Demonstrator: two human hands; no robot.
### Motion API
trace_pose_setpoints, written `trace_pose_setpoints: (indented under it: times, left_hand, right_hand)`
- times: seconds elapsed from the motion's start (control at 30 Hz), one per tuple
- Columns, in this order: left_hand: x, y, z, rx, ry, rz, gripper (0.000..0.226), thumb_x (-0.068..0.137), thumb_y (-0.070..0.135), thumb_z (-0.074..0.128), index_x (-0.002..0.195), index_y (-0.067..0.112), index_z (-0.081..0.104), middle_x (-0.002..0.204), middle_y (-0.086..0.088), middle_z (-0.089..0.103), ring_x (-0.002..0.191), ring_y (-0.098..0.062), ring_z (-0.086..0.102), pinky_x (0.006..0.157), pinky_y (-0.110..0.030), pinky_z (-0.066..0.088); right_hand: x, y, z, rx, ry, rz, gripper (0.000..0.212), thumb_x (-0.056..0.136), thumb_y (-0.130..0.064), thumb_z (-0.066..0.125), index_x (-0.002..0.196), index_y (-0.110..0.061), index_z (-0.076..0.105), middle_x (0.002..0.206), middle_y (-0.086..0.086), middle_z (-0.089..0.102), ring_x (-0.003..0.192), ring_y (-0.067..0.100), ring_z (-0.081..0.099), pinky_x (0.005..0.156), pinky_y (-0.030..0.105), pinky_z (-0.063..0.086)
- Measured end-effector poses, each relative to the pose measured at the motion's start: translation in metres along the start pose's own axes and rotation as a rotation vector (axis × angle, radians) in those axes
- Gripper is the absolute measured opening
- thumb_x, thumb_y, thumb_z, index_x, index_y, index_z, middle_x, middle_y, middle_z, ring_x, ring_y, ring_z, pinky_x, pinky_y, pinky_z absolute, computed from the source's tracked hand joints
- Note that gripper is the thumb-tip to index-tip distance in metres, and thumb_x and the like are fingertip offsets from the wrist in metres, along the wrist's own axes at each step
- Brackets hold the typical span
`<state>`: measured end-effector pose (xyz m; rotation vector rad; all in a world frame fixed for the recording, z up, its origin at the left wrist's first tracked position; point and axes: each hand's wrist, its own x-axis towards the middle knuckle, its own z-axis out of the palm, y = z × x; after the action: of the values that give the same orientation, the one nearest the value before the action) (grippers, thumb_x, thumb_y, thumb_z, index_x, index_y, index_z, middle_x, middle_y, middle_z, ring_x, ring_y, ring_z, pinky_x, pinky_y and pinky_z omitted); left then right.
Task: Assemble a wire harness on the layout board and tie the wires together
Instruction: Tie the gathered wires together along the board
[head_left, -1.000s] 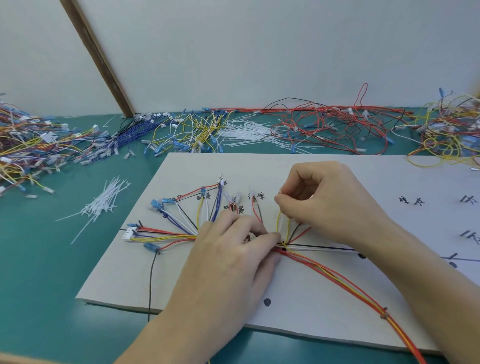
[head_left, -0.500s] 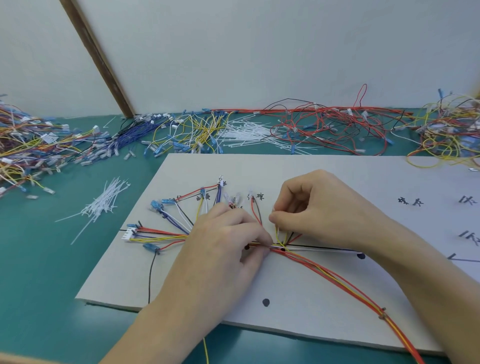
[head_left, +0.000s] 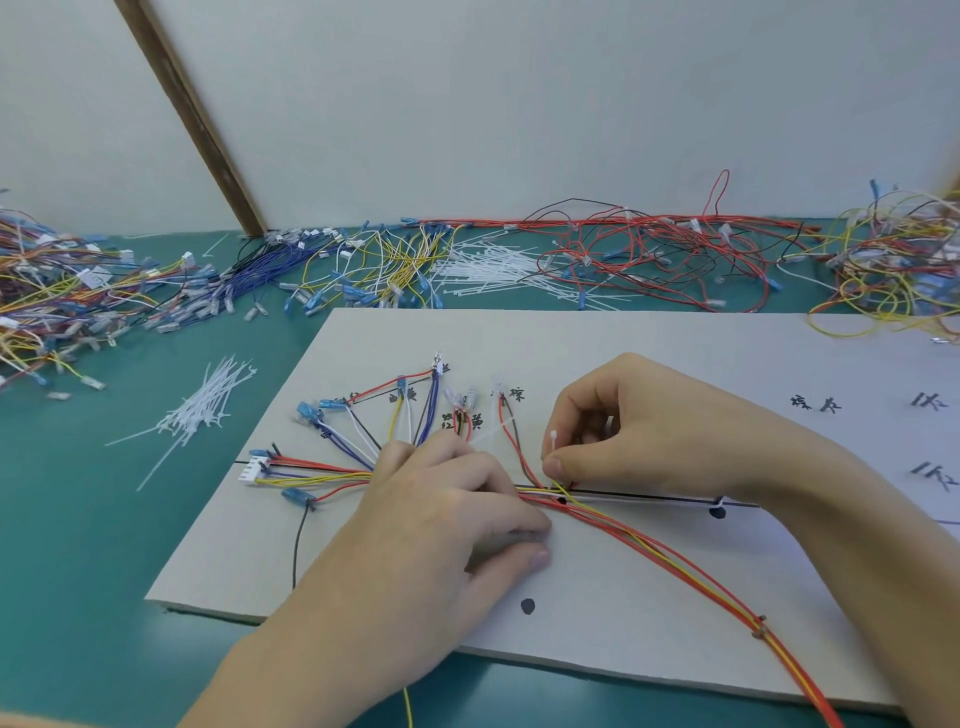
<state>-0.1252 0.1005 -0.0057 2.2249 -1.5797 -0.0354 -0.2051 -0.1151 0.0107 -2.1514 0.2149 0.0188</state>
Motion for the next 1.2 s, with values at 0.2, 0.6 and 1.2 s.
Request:
trace_pose_setpoints:
  times: [0.2,0.6,1.2]
  left_hand:
    - [0.009,-0.004,-0.007,-0.026,-0.107,0.03,0.033,0.087,0.067,0.059,0.106,0.045,0.075,0.097,0.023,0.062,0.104,-0.002,0.046,0.092,-0.035,0.033]
    - [0.009,0.008,0.005,0.152,0.061,0.096,0.037,0.091,0.065,0.052,0.089,0.035,0.074,0.087,0.019,0.065,0.09,-0.013,0.056,0.078,-0.037,0.047]
    - [0.015,0.005,0.013,0.04,0.093,0.031,0.043,0.084,0.071,0.051,0.083,0.035,0.075,0.084,0.017,0.058,0.086,-0.008,0.054,0.08,-0.033,0.038]
  right_hand:
    - [0.0,0.001,-0.001,-0.015,-0.024,-0.006,0.007,0.083,-0.019,0.082,0.078,-0.02,0.077,0.059,-0.013,0.066,0.051,-0.001,0.054,0.052,0.01,0.041]
    - [-0.002,0.001,0.002,-0.015,-0.073,-0.046,0.01,0.084,-0.018,0.078,0.078,-0.026,0.074,0.057,-0.013,0.061,0.053,0.004,0.049,0.053,0.015,0.041]
    - [0.0,-0.003,0.003,-0.071,-0.094,0.009,0.007,0.082,-0.015,0.081,0.085,-0.02,0.077,0.054,-0.016,0.061,0.048,-0.001,0.048,0.049,0.009,0.037]
